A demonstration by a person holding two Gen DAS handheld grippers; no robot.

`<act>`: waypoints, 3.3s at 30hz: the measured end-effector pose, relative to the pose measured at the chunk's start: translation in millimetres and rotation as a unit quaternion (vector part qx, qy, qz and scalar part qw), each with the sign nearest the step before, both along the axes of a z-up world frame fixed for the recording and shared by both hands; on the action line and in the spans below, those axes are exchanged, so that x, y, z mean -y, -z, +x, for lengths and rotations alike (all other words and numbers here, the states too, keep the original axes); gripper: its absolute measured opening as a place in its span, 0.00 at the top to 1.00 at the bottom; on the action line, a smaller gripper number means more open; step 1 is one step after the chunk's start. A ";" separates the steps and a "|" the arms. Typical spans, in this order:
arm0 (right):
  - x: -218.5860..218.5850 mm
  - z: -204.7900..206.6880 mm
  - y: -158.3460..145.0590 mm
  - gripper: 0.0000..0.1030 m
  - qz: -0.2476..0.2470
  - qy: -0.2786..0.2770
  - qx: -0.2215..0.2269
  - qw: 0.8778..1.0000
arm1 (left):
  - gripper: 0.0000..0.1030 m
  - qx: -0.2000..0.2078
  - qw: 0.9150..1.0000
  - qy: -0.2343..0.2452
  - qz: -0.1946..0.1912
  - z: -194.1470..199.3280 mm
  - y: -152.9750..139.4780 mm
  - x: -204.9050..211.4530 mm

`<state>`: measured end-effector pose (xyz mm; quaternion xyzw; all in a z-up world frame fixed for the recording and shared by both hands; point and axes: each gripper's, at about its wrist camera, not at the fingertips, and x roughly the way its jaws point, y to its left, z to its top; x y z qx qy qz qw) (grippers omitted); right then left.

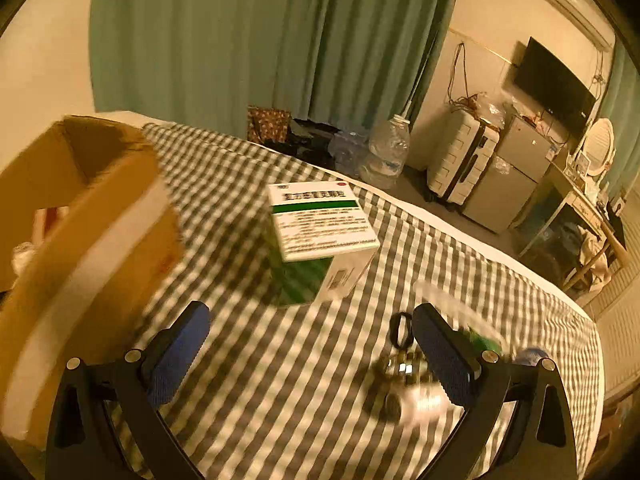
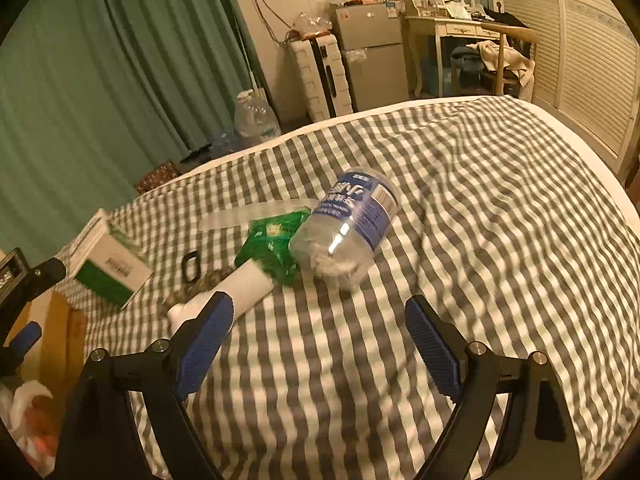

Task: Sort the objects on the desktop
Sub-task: 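Grasp the green-and-white medicine box with the left gripper while the right grasps the floss jar, then carry the medicine box and floss jar into the cardboard box and release both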

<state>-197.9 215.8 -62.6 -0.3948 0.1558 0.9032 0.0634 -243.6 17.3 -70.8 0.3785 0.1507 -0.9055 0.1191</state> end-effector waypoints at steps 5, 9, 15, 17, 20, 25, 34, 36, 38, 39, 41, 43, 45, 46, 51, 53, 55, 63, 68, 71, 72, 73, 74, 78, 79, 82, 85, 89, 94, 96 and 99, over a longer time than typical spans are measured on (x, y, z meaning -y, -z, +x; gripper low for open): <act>-14.2 -36.8 7.8 0.15 -0.022 0.062 -0.007 0.998 | 0.00 0.011 0.999 -0.030 0.030 -38.8 23.1 5.0; -15.4 -66.7 19.6 0.15 -0.015 0.076 0.013 0.997 | 0.00 -0.002 0.997 -0.060 0.049 -55.2 33.2 13.2; -21.7 -83.8 49.6 0.16 -0.011 0.077 0.064 0.995 | 0.00 0.019 0.996 -0.085 0.029 -79.9 48.8 27.2; -30.8 -80.0 54.9 0.24 -0.036 0.079 0.063 0.994 | 0.02 0.026 0.996 -0.078 0.047 -83.9 56.0 36.2; -36.0 -75.9 49.9 0.32 -0.043 0.062 0.060 0.995 | 0.19 0.034 0.996 -0.066 0.051 -82.2 61.6 47.0; -45.2 -48.1 48.9 0.33 -0.055 0.059 0.062 0.995 | 0.22 0.038 0.998 -0.030 0.040 -64.7 49.9 56.5; -33.8 44.4 11.1 0.37 -0.008 0.041 0.042 0.998 | 0.22 0.025 0.998 0.031 0.040 30.4 25.4 58.2; -24.0 62.6 4.8 0.39 -0.022 0.034 0.043 0.998 | 0.22 0.031 0.997 0.044 0.063 54.1 26.8 51.0; -13.1 76.8 -0.1 0.39 -0.017 0.026 0.045 0.999 | 0.22 0.036 0.995 0.056 0.074 75.9 27.0 44.1; -6.2 85.4 -3.2 0.40 -0.013 0.020 0.044 0.999 | 0.22 0.038 0.995 0.062 0.075 84.6 26.4 41.9; 4.4 98.2 -7.5 0.40 -0.015 0.009 0.039 0.999 | 0.22 0.033 0.994 0.075 0.077 104.3 22.4 39.5; 15.4 114.2 -16.2 0.40 -0.010 -0.005 0.030 0.999 | 0.22 0.026 0.993 0.088 0.070 118.9 16.6 39.0; 23.4 106.0 -26.5 0.40 -0.007 -0.015 0.020 1.000 | 0.21 0.017 0.993 0.098 0.058 129.3 5.9 42.0; 26.2 110.2 -31.4 0.40 -0.009 -0.019 0.014 1.000 | 0.22 0.013 0.993 0.101 0.055 133.1 0.1 44.7; 41.5 123.6 -64.9 0.40 -0.022 -0.050 -0.016 0.998 | 0.21 -0.031 0.993 0.105 0.054 144.7 -48.5 66.8; 53.3 130.3 -83.6 0.40 -0.022 -0.065 -0.034 0.997 | 0.22 -0.044 0.992 0.107 0.050 145.0 -69.4 74.9; 64.2 134.5 -101.8 0.40 -0.028 -0.079 -0.049 0.995 | 0.21 -0.056 0.991 0.113 0.049 144.2 -93.2 82.5; 144.1 142.0 -182.0 0.39 -0.051 -0.169 -0.113 0.978 | 0.21 -0.096 0.988 0.122 -0.022 157.9 -178.9 144.3; 213.7 131.9 -201.8 0.39 -0.083 -0.232 -0.120 0.962 | 0.21 -0.107 0.988 0.106 -0.010 161.9 -202.2 199.5; 259.1 126.3 -197.9 0.39 -0.084 -0.266 -0.105 0.954 | 0.21 -0.096 0.990 0.099 -0.013 161.4 -192.0 236.0; 269.9 124.6 -193.9 0.39 -0.084 -0.274 -0.097 0.953 | 0.21 -0.090 0.992 0.092 -0.010 160.6 -185.6 247.4; 282.5 122.2 -187.7 0.39 -0.086 -0.281 -0.086 0.952 | 0.21 -0.082 0.993 0.086 -0.002 159.5 -177.3 259.3; 288.5 123.1 -181.0 0.39 -0.088 -0.285 -0.079 0.951 | 0.21 -0.072 0.994 0.078 0.011 157.1 -167.9 272.4; 324.0 112.1 -157.5 0.39 -0.088 -0.300 -0.039 0.949 | 0.21 -0.049 0.997 0.052 0.038 144.7 -129.5 317.6; 333.4 109.0 -151.5 0.39 -0.084 -0.304 -0.031 0.948 | 0.21 -0.044 0.997 0.050 0.040 142.2 -122.2 324.0; 349.5 101.9 -138.8 0.39 -0.073 -0.311 -0.014 0.948 | 0.21 -0.020 0.995 0.057 0.073 134.4 -97.2 345.0; 360.0 90.1 -127.0 0.37 -0.077 -0.309 0.007 0.948 | 0.19 0.000 0.995 0.066 0.070 127.2 -82.9 347.7; 361.7 85.9 -127.2 0.20 -0.074 -0.295 -0.006 0.952 | 0.06 0.021 0.996 0.066 0.053 122.5 -78.3 345.6; 341.9 94.3 -132.7 0.18 -0.060 -0.277 -0.020 0.959 | 0.02 0.048 0.997 0.061 0.015 123.9 -77.5 334.6; 326.6 100.6 -135.2 0.18 -0.056 -0.270 -0.024 0.961 | 0.02 0.050 0.996 0.067 0.013 130.3 -78.1 325.9; 293.9 109.4 -139.2 0.18 -0.033 -0.249 -0.034 0.967 | 0.02 0.038 0.996 0.076 -0.002 141.9 -84.8 309.0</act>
